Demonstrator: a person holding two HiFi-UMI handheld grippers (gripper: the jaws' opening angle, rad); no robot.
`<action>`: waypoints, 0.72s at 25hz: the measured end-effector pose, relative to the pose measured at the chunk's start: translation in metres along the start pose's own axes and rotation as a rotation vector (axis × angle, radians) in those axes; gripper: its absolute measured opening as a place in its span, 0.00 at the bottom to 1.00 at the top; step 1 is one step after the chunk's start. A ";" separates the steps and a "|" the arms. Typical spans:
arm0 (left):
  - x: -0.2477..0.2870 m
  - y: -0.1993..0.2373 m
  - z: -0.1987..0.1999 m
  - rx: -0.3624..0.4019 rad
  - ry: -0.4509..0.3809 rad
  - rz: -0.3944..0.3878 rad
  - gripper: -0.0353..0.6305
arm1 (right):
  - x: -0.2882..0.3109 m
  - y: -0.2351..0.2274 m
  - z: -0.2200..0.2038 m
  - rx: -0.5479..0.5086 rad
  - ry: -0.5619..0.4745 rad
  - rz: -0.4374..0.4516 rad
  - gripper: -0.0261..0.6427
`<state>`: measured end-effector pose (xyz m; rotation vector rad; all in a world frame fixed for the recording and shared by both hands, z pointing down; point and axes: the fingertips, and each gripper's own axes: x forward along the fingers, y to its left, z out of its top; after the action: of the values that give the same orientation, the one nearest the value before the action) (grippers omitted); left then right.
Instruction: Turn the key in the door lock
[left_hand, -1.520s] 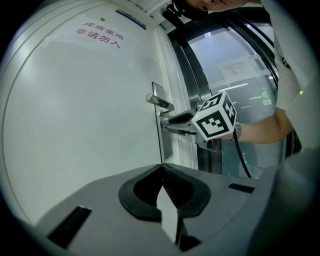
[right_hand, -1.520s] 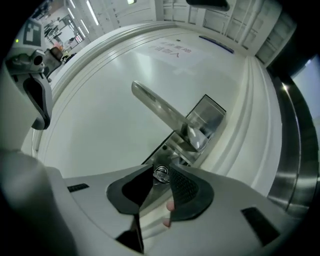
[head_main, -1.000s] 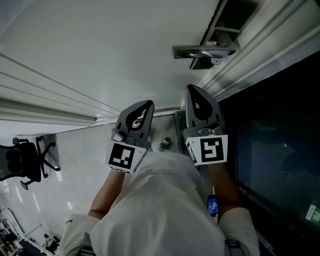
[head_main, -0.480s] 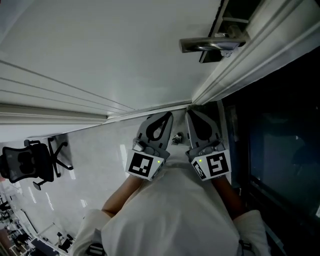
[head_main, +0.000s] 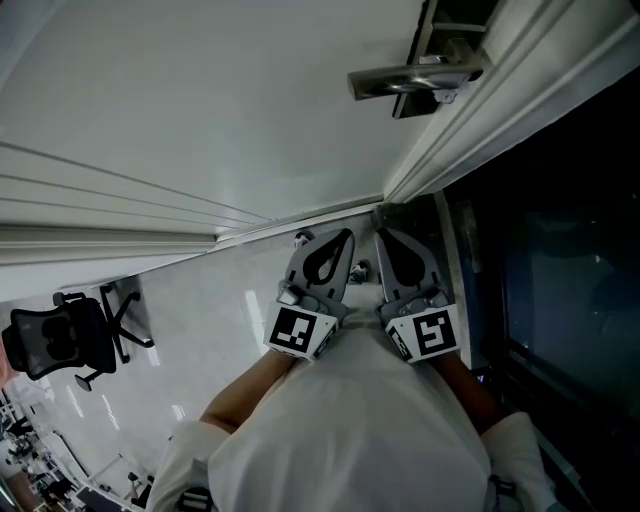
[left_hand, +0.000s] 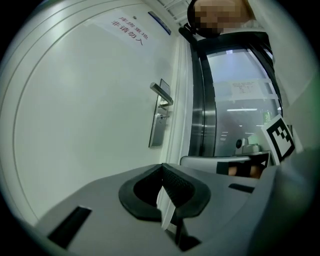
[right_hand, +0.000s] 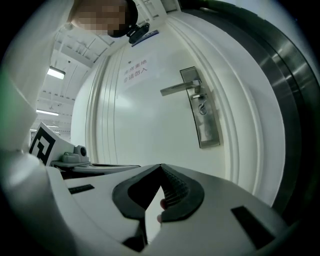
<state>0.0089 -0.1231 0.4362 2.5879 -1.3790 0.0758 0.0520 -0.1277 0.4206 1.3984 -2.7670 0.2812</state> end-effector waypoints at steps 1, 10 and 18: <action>0.000 0.000 -0.001 -0.003 0.010 -0.003 0.06 | 0.000 0.000 -0.002 -0.008 0.006 0.004 0.05; 0.003 -0.003 0.001 -0.004 -0.023 -0.023 0.06 | 0.008 0.006 -0.011 -0.024 0.045 0.042 0.05; 0.000 0.000 0.002 0.001 -0.025 -0.009 0.06 | 0.012 0.007 -0.014 0.000 0.061 0.040 0.05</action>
<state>0.0086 -0.1234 0.4346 2.6045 -1.3757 0.0435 0.0384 -0.1304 0.4348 1.3129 -2.7489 0.3200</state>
